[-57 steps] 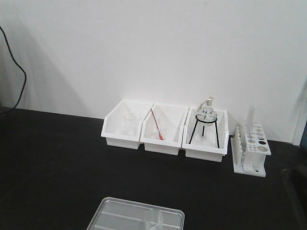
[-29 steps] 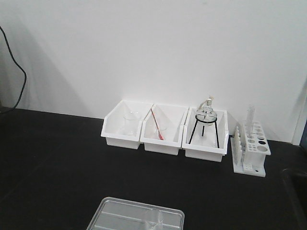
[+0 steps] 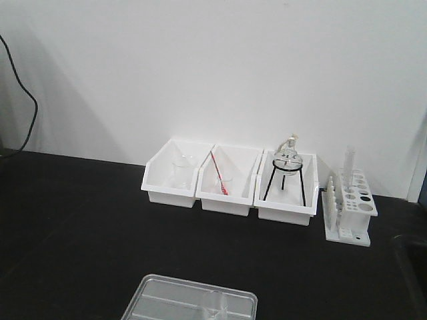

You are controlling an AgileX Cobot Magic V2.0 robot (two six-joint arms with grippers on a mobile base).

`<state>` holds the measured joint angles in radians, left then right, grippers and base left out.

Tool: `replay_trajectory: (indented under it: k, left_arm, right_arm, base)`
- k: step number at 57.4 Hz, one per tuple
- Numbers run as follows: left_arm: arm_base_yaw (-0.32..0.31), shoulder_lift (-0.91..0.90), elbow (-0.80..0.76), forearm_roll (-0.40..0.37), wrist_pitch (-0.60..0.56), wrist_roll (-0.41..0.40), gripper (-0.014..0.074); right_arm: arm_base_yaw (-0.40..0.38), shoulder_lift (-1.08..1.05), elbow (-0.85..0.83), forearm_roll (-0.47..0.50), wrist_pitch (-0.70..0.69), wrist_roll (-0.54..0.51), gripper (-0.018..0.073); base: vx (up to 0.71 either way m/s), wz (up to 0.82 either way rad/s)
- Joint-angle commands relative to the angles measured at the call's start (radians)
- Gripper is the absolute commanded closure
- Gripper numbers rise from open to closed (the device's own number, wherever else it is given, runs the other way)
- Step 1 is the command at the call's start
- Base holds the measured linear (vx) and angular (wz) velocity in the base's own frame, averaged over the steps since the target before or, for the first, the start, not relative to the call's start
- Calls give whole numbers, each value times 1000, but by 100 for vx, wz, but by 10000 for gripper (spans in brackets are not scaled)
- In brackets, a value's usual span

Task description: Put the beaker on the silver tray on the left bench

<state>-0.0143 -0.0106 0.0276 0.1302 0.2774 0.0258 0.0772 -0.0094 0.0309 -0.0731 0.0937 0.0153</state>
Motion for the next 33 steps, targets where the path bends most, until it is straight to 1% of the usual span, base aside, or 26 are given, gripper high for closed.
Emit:
replay_trajectory:
  k: [1,33]
  left_arm:
    - [-2,-18,28,-6,-78,-6,602]
    - [-2,-18,28,-6,-78,-6,602]
  right_arm:
    - [2,-11,13,-3,-75,-2,568]
    - [2,-11,13,-3,-75,-2,568]
  base:
    - [0,0]
    - [0,0]
